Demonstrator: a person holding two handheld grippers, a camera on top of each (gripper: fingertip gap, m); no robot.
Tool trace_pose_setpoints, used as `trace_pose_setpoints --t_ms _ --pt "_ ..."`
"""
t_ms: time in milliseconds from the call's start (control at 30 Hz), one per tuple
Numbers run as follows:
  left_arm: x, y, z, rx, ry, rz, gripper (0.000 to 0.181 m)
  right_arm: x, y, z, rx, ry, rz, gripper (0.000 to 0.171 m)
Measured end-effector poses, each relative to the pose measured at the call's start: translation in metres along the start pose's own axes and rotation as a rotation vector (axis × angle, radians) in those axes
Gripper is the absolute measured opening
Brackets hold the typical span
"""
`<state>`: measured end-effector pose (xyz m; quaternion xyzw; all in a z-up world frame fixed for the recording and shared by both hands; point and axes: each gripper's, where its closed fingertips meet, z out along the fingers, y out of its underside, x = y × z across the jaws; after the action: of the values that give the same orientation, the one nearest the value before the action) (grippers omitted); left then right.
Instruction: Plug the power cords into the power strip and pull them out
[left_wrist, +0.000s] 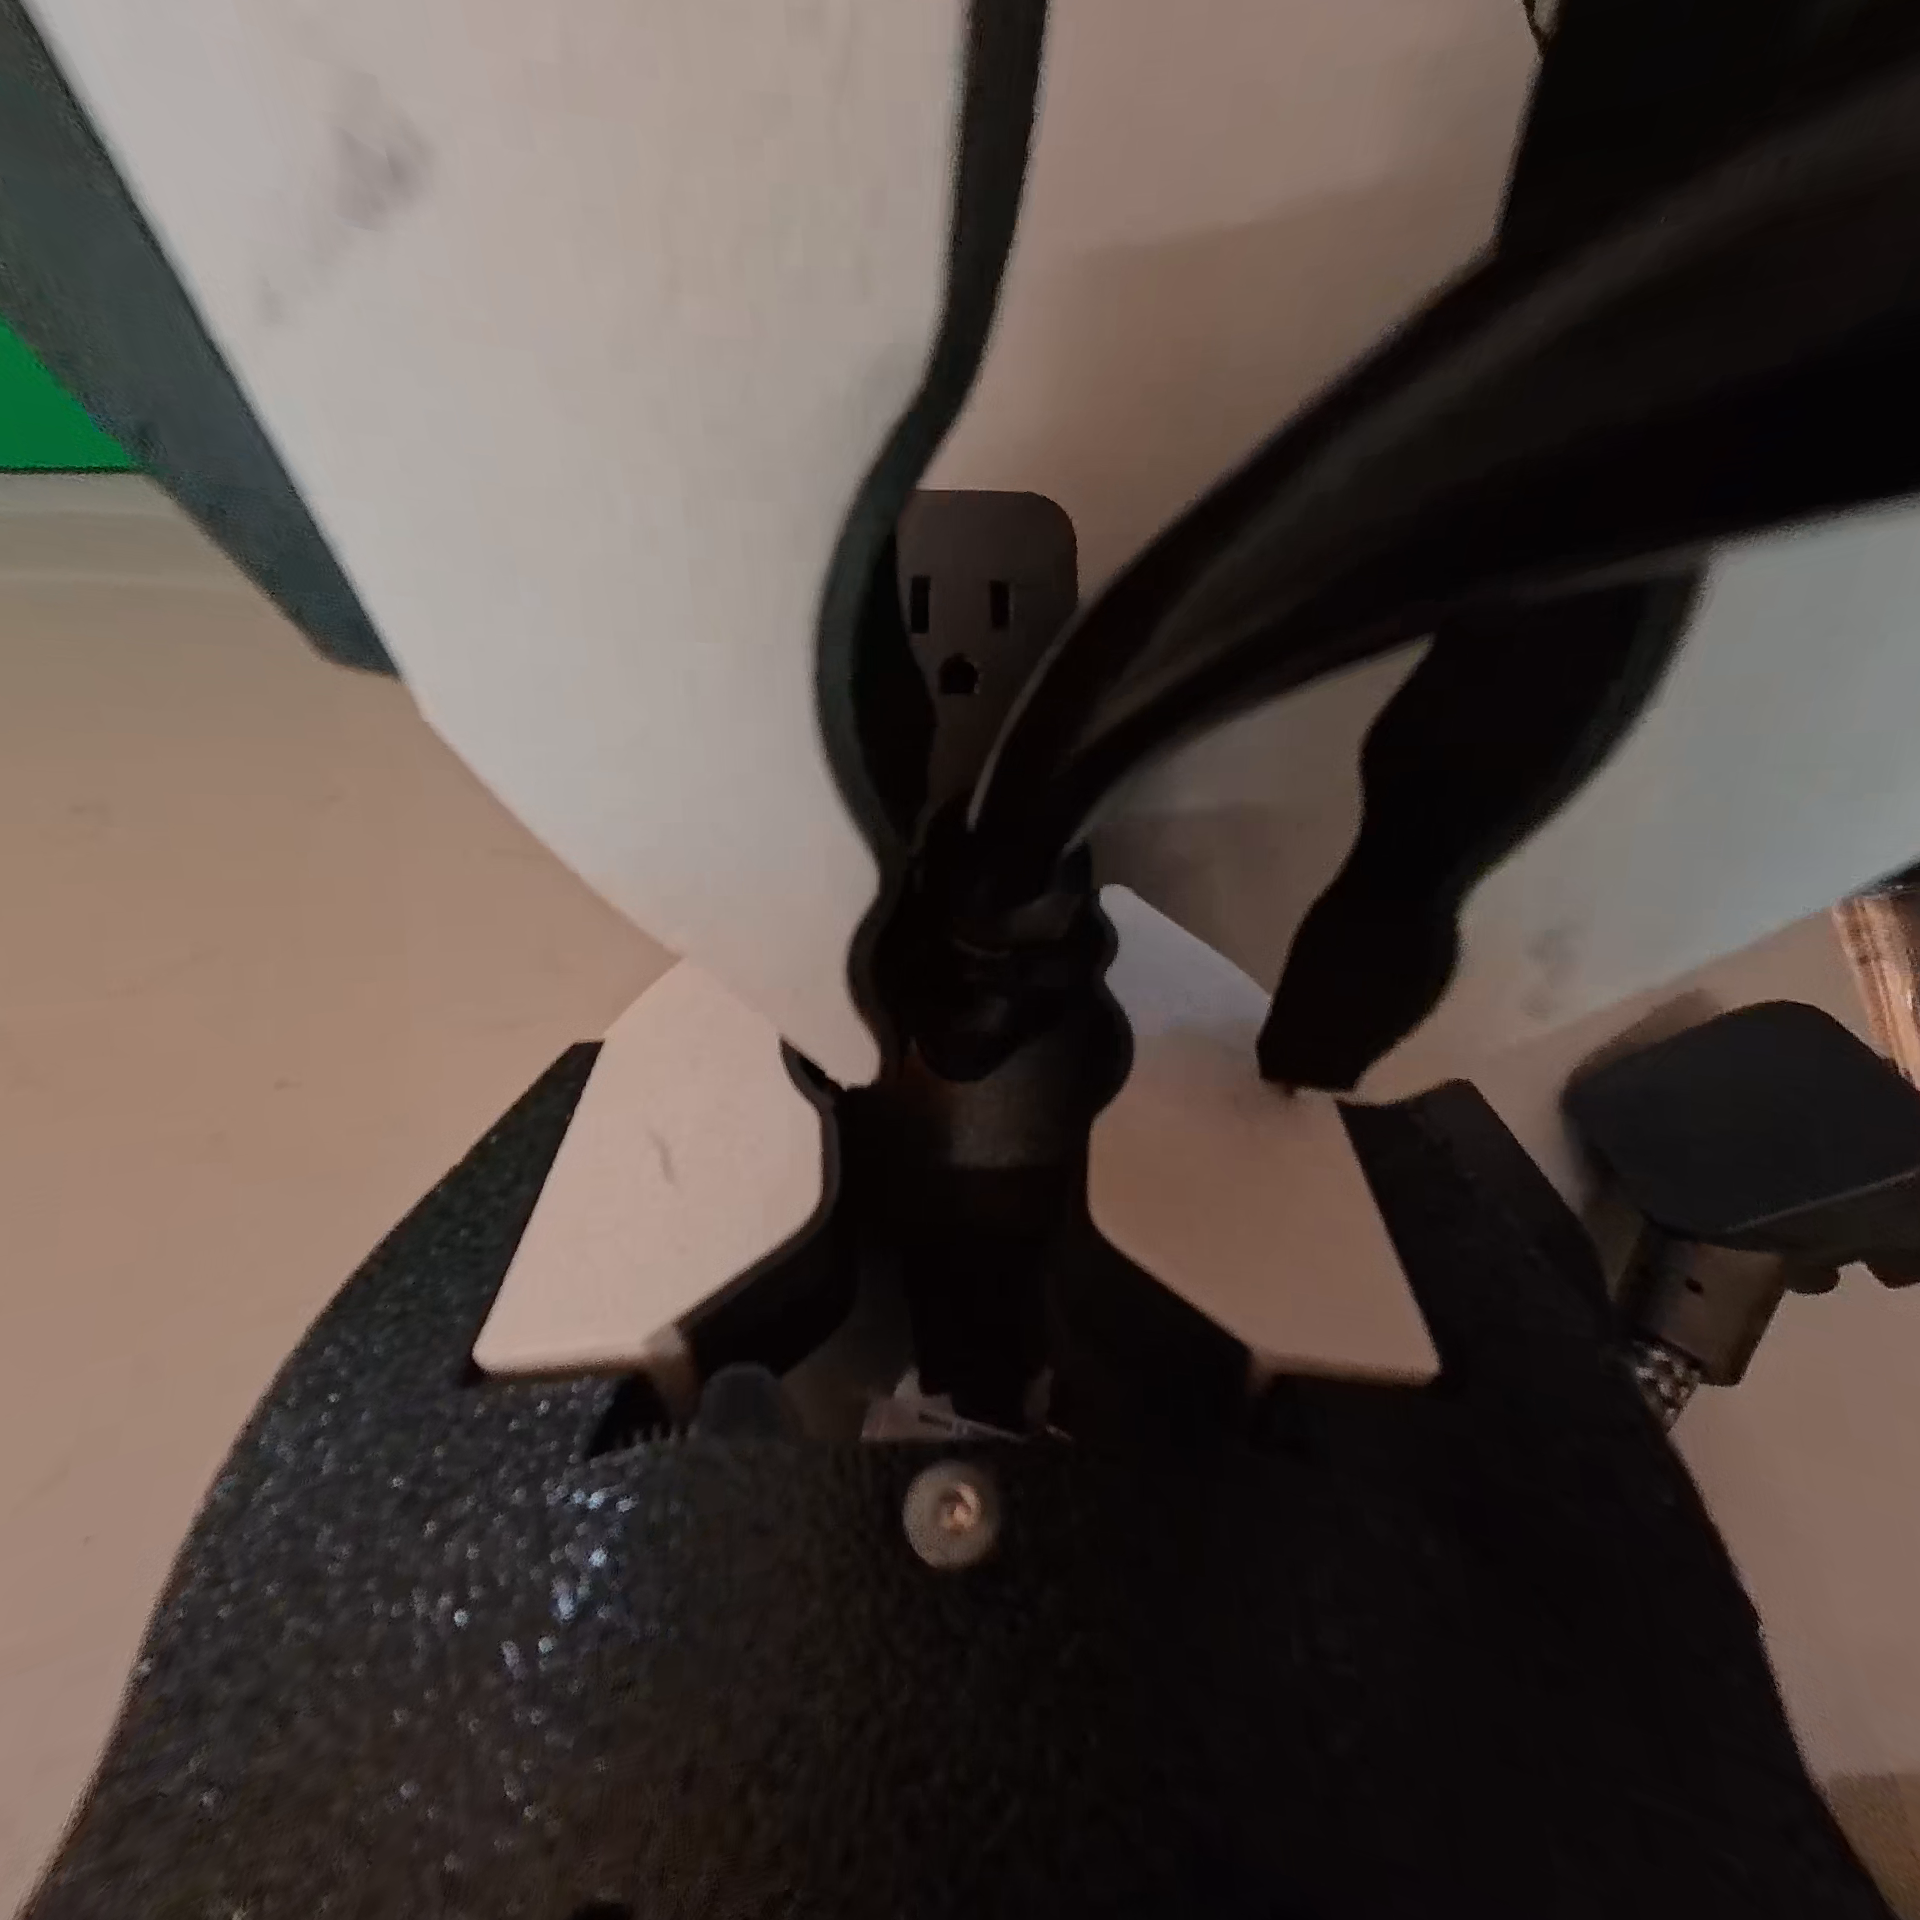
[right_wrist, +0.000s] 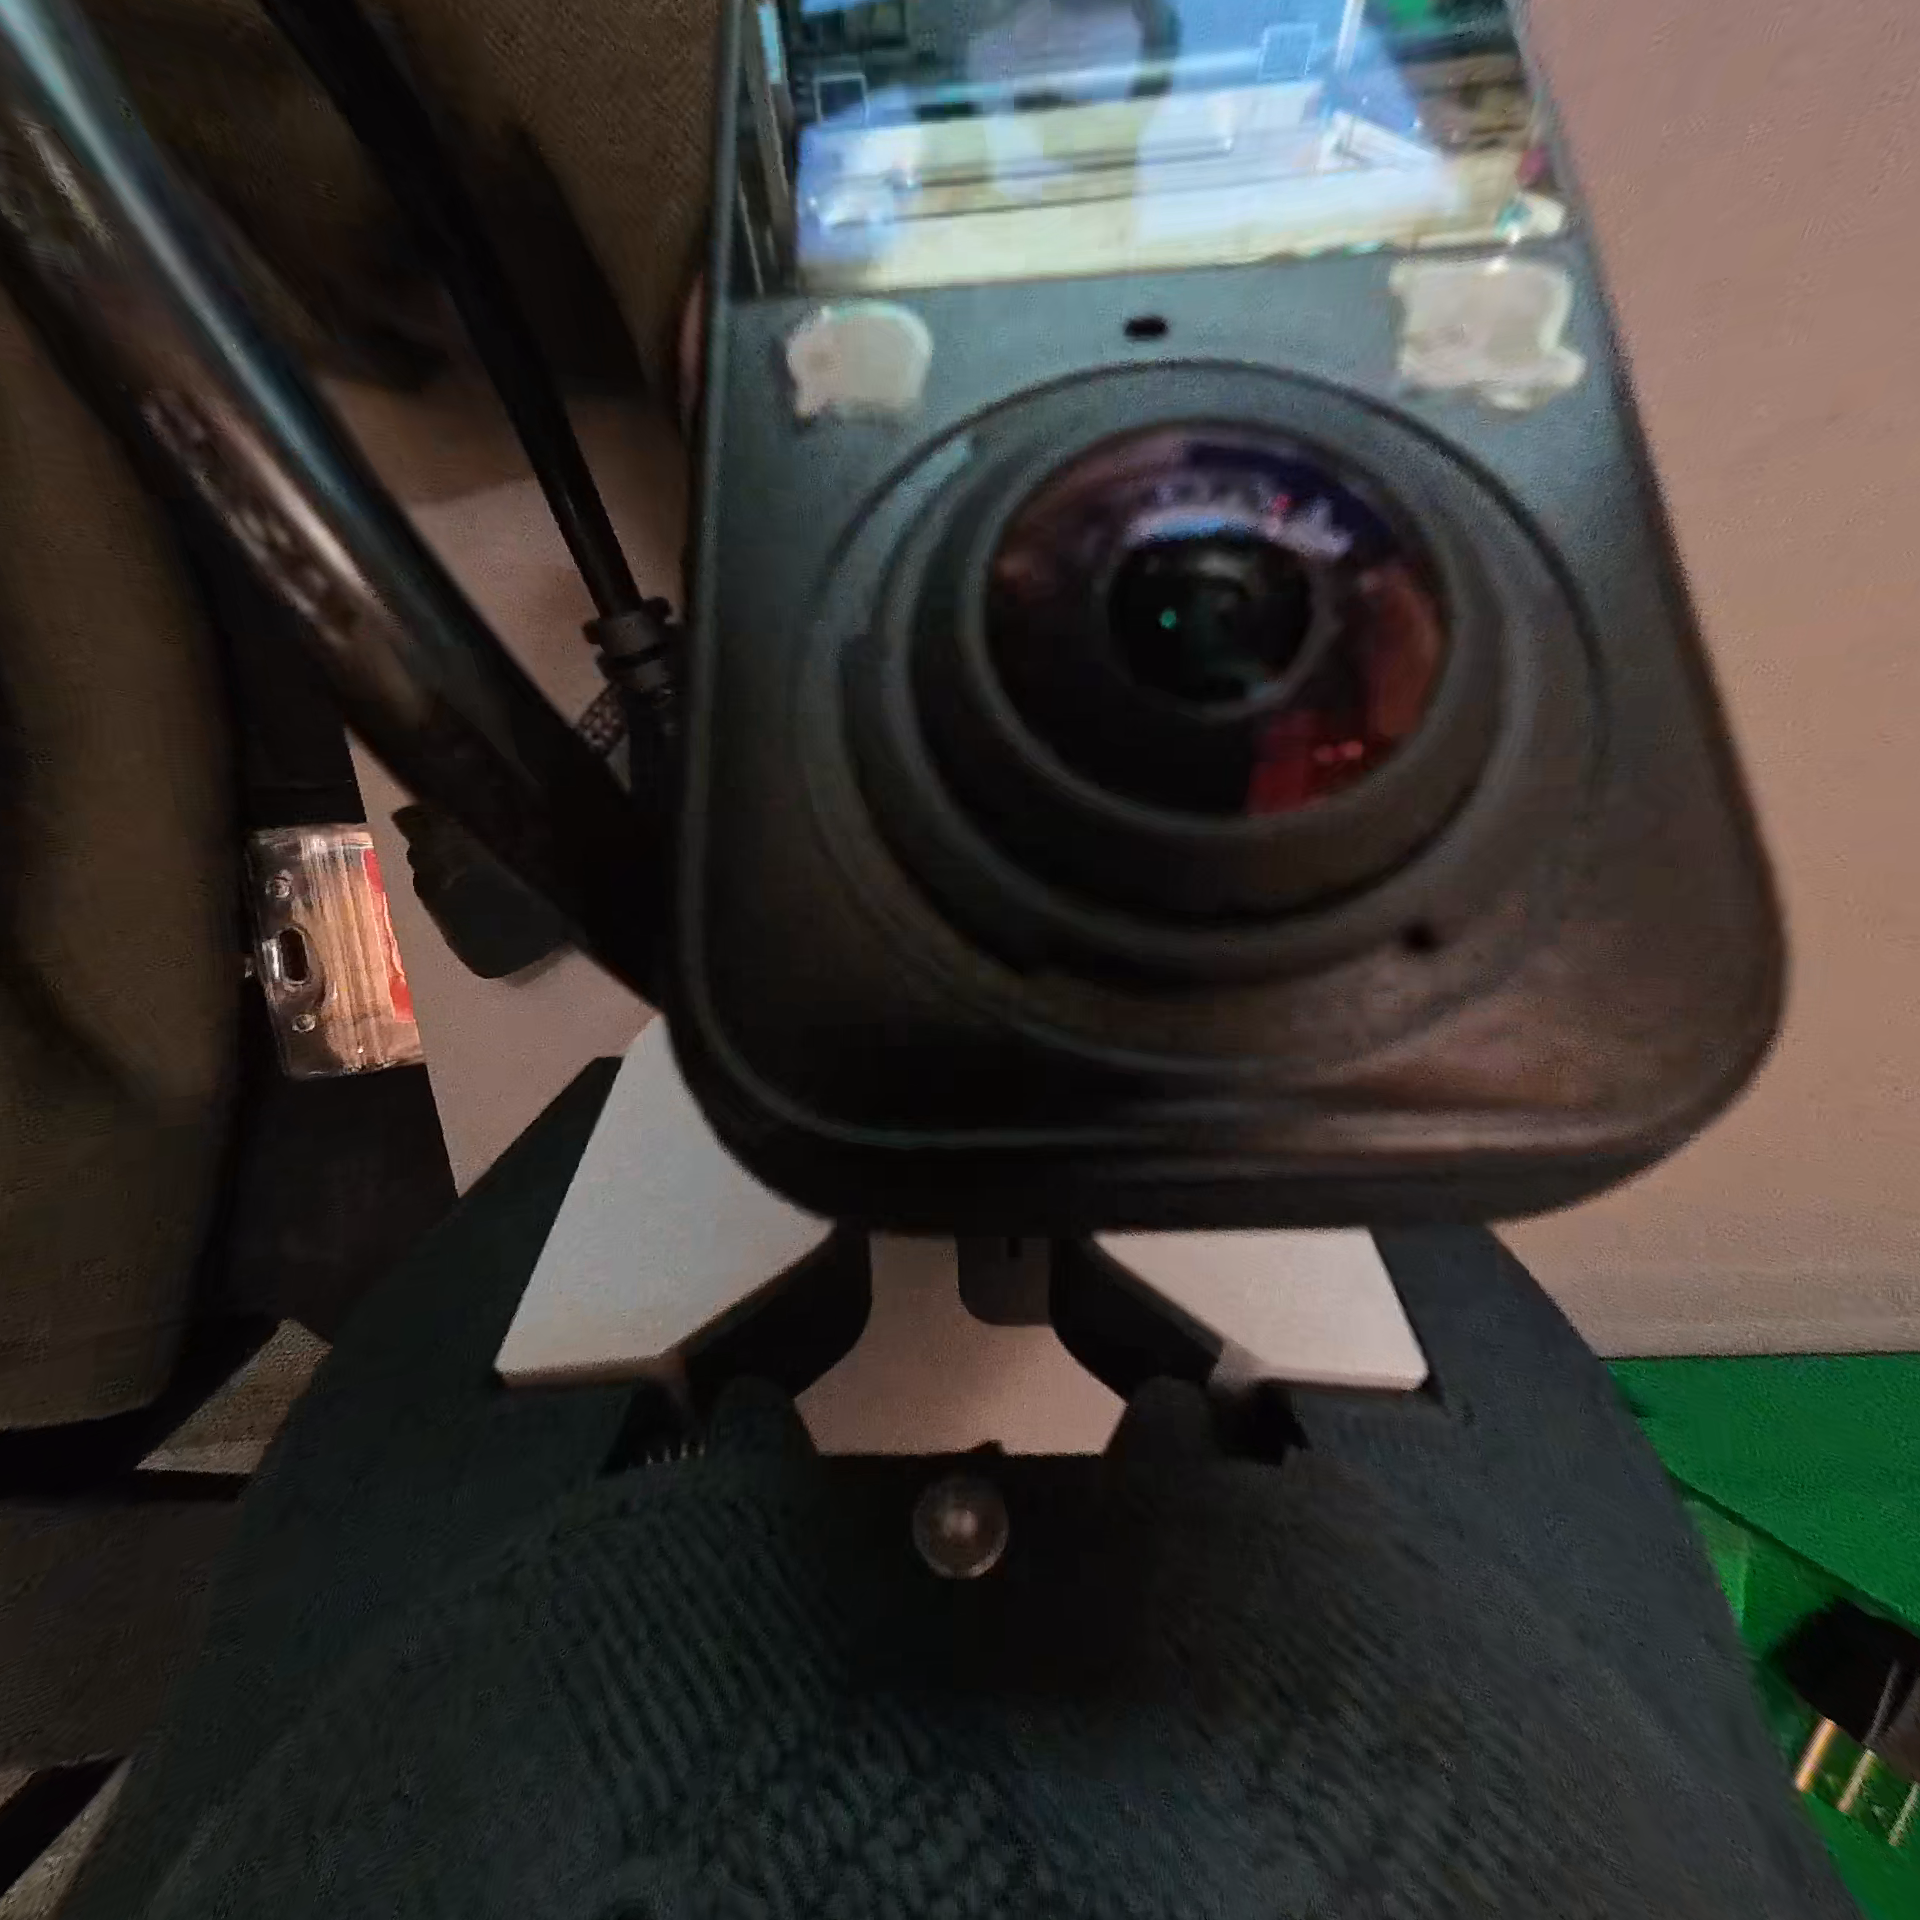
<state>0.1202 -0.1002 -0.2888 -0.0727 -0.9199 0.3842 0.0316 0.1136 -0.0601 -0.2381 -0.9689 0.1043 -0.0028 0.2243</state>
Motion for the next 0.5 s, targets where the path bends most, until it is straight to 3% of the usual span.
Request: trace_pose_setpoints --t_ms 167,500 --pt "0.0007 0.0008 -0.0007 0.001 -0.007 -0.009 0.045 0.0113 -0.0018 -0.0055 0.005 0.099 -0.052 0.015" --pt "0.0039 0.0055 -0.0050 -0.003 -0.030 -0.032 0.045 0.0063 -0.0070 -0.0027 0.036 0.077 0.018 0.014"
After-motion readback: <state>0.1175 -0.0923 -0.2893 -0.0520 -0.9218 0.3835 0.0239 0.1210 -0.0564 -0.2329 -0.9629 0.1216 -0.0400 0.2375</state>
